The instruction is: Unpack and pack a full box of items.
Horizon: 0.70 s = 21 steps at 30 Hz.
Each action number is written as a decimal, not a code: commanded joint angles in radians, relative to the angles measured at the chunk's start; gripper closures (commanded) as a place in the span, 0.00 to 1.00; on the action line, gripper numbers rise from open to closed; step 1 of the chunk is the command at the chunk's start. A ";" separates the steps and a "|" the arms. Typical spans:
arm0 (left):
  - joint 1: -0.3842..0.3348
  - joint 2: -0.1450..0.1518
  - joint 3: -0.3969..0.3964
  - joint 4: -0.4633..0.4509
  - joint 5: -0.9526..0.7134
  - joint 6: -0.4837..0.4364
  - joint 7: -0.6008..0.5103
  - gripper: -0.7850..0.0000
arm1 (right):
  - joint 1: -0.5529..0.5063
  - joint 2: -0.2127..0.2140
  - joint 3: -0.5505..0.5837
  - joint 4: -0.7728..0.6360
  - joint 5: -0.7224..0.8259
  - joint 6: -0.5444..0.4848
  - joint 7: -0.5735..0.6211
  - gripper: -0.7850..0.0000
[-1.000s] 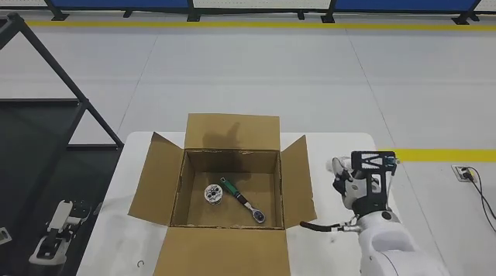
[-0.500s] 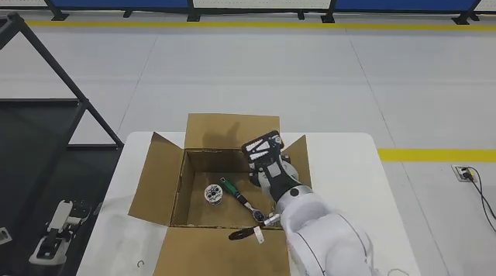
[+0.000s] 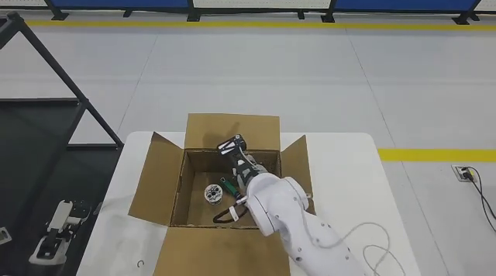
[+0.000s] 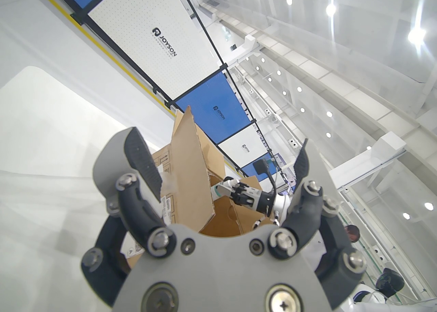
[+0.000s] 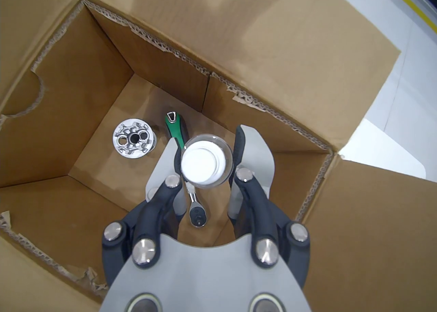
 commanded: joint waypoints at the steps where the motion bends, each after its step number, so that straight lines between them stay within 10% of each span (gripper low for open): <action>1: 0.000 0.000 0.000 0.000 0.000 0.000 0.000 0.00 | 0.003 -0.004 -0.003 0.028 -0.005 0.005 -0.002 1.00; 12: 0.000 0.000 0.000 0.000 0.000 0.000 0.000 0.00 | 0.027 -0.035 -0.020 0.199 -0.009 0.037 -0.043 0.99; 21: 0.000 0.000 0.000 0.000 0.000 0.000 0.000 0.00 | 0.041 -0.054 -0.005 0.262 0.024 0.027 -0.087 0.67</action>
